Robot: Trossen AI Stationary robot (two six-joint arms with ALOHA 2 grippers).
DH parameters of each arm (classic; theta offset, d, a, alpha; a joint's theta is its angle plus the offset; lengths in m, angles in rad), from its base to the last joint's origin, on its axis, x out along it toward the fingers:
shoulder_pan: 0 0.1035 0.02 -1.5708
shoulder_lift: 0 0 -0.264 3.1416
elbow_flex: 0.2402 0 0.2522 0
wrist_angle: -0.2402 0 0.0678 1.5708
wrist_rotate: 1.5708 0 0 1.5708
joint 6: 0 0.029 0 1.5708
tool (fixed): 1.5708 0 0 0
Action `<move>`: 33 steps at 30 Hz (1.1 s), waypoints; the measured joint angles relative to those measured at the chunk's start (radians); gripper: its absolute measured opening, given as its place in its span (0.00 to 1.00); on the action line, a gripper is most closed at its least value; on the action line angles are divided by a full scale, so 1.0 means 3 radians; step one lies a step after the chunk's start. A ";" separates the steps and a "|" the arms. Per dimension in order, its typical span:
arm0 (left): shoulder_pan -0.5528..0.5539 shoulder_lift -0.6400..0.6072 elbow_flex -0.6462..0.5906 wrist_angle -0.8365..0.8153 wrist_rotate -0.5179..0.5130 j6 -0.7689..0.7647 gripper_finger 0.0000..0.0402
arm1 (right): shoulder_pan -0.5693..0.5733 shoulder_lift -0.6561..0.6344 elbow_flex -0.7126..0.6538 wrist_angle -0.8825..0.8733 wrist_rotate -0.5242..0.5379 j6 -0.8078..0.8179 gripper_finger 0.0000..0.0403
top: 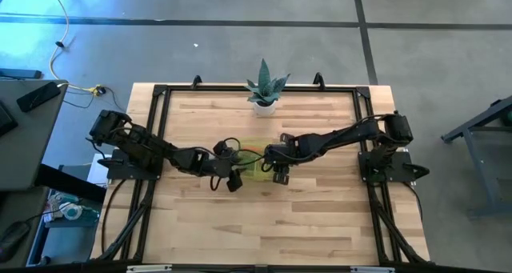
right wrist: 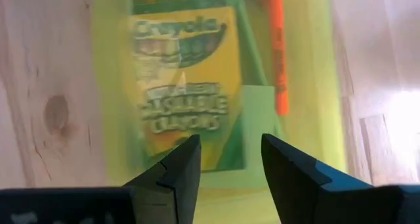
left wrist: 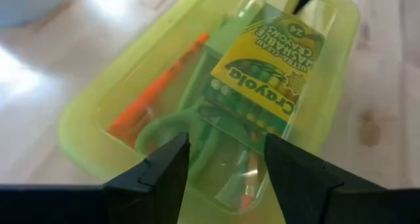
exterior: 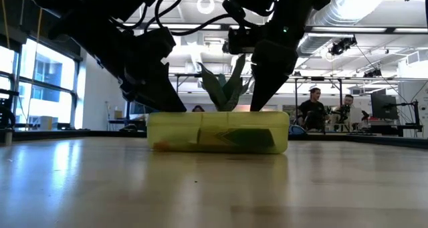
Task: Pack school essentials
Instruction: Close the yellow supply box
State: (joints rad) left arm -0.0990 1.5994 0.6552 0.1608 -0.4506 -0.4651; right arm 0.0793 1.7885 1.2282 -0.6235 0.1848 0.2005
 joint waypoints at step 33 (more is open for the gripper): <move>-0.0001 0.0003 -0.0004 0.0059 0.0218 -0.0235 0.47 | -0.0060 0.0063 0.0004 -0.0086 0.0082 -0.0078 0.38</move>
State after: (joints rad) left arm -0.0994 1.6003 0.6540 0.1785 -0.3852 -0.5355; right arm 0.0612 1.8074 1.2295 -0.6493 0.2095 0.1772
